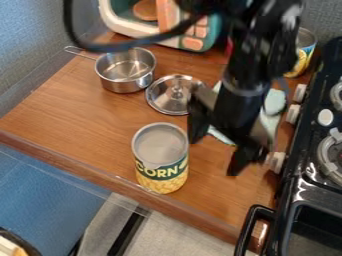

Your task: Move the corn can into the left bottom side of the table

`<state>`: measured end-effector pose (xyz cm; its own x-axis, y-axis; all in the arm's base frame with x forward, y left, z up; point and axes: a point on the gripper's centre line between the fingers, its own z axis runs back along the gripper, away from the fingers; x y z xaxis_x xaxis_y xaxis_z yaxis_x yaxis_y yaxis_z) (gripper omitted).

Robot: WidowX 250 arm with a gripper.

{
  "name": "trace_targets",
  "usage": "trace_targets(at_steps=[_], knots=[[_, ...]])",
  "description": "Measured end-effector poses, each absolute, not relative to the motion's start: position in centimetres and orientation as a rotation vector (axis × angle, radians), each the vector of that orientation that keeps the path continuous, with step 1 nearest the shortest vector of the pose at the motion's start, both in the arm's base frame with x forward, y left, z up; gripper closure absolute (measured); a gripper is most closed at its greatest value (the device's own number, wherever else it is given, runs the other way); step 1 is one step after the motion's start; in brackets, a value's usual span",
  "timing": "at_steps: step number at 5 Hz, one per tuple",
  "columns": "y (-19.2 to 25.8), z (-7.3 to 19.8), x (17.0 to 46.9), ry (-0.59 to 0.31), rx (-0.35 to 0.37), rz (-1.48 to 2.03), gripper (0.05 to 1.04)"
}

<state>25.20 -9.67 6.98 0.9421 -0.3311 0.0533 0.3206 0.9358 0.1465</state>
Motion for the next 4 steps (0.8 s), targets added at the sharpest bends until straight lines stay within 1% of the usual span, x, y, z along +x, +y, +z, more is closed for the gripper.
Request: trace_targets(at_steps=[1,2,3,4], knots=[[-10.1,5.6,23.2,-0.049,0.157,-0.366,0.083],[-10.0,5.0,22.5,-0.036,0.159,-0.36,0.083],[-9.2,4.9,22.9,-0.039,0.159,-0.34,0.083],[-6.5,4.3,24.2,-0.018,0.171,-0.269,0.083]])
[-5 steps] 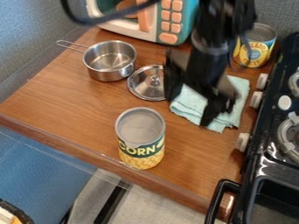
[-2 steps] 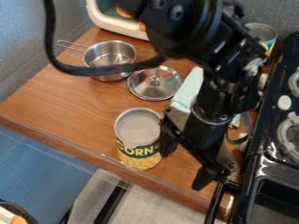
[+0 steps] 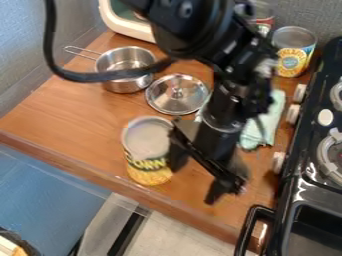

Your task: Move the corn can into the left bottom side of the table

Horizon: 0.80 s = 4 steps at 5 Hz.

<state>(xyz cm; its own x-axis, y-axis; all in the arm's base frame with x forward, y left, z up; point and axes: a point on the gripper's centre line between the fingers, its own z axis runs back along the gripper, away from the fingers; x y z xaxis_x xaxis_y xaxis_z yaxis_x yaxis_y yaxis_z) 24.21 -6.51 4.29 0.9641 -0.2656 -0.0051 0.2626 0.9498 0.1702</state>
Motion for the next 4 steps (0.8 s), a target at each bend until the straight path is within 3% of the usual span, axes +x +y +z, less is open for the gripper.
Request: trace_targets(at_steps=[4], knots=[[3.8,3.9,28.7,-0.007,0.227,-0.078,0.083]])
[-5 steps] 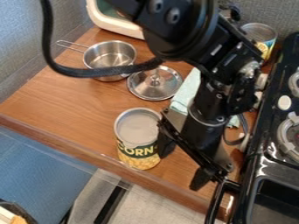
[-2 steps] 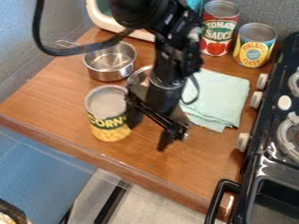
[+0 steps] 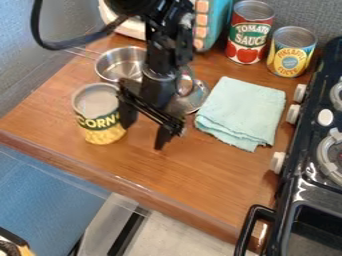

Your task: Move the corn can into the left bottom side of the table

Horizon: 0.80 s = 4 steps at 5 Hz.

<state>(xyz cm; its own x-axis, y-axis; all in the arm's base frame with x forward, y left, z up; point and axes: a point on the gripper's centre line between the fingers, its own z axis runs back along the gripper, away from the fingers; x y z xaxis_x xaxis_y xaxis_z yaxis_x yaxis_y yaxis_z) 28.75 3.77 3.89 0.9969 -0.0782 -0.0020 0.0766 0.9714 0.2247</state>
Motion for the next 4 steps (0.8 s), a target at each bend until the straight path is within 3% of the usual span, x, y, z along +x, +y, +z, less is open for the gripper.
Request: trace_targets(at_steps=[2,4], knots=[[10.1,3.3,29.5,0.034,0.252,0.032,0.083],[12.7,3.4,28.3,0.073,0.237,0.06,0.083]])
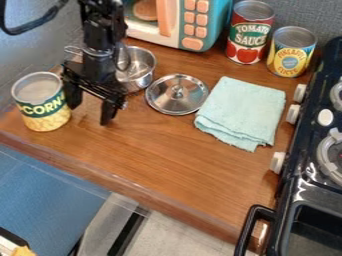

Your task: Move the corn can into the left bottom side of the table

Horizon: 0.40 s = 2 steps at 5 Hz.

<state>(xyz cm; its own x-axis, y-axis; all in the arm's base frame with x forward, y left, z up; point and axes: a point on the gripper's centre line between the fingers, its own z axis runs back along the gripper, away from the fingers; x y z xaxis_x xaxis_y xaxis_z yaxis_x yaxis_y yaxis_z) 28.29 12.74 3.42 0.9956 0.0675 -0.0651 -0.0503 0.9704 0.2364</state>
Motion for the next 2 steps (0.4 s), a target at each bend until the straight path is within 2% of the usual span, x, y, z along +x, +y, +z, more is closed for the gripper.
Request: trace_targets(at_steps=[1,2], knots=[[12.3,4.4,28.6,0.067,0.197,0.063,0.083],[11.6,7.5,29.8,0.01,0.147,0.076,0.083]])
